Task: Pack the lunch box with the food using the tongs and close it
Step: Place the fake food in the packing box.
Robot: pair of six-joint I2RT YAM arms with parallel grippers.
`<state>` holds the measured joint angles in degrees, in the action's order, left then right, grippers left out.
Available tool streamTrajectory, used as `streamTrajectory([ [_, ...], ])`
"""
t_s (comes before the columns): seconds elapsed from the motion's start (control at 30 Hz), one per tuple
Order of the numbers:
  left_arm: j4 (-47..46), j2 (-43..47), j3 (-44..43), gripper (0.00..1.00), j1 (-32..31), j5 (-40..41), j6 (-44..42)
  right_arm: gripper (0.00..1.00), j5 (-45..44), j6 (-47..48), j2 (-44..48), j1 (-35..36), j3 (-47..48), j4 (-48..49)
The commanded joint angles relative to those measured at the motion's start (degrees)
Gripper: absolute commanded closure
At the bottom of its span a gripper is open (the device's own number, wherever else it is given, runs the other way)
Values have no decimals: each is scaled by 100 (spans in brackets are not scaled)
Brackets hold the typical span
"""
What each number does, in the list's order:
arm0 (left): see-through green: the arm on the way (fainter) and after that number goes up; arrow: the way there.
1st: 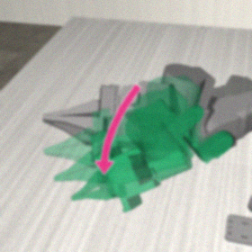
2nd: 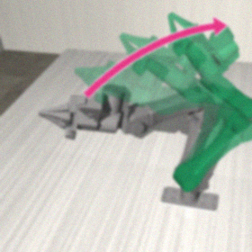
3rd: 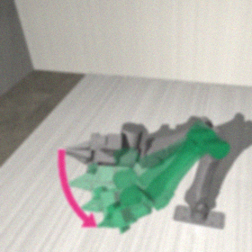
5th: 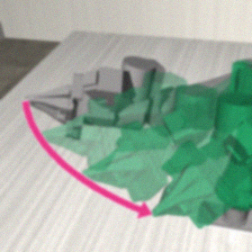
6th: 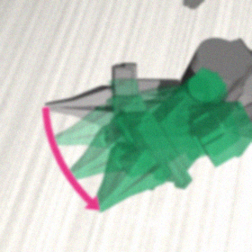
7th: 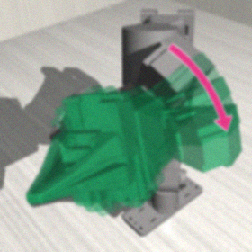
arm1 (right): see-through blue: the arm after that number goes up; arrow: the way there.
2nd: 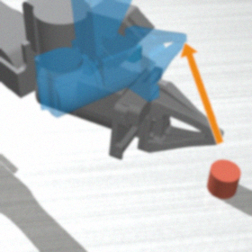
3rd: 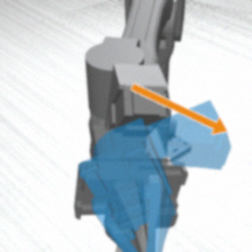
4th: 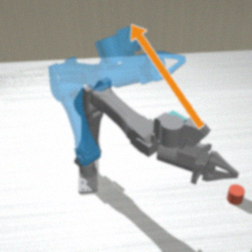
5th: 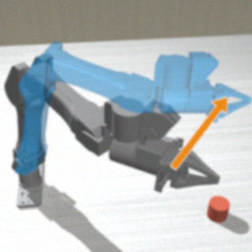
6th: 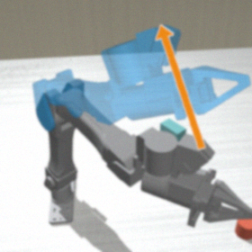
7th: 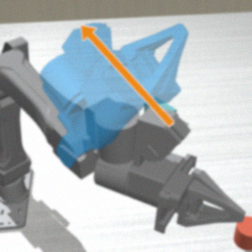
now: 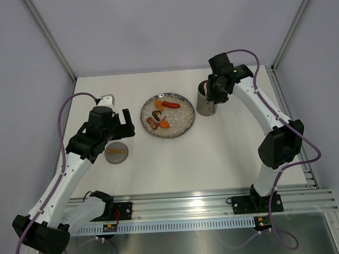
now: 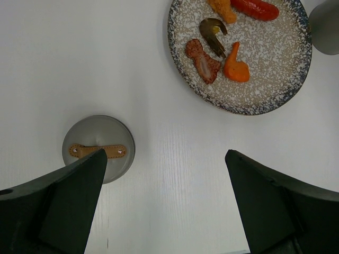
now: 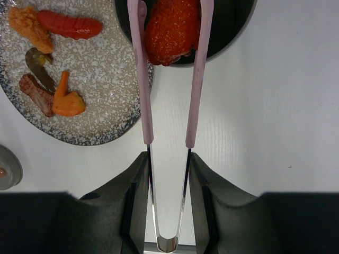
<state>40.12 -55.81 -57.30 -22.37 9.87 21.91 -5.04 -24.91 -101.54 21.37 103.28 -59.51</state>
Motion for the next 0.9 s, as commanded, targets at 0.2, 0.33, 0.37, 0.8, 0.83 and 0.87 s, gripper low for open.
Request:
streamTrajectory([
  [0.2,-145,123,-203,1,-13,-64,50,88,-173,126,-270,-36,271,220],
  [0.33,-145,123,-203,1,-13,-55,50,81,-155,118,-419,-36,341,159],
  [0.37,-153,123,-203,1,-13,-55,50,79,-147,118,-437,-36,359,167],
  [0.8,-162,36,-194,1,-13,-29,24,64,-76,91,-464,-36,412,202],
  [0.83,-162,18,-194,1,-13,-29,24,62,-76,82,-464,-36,420,194],
  [0.87,-162,9,-194,1,-13,-29,32,61,-68,91,-464,-36,421,202],
])
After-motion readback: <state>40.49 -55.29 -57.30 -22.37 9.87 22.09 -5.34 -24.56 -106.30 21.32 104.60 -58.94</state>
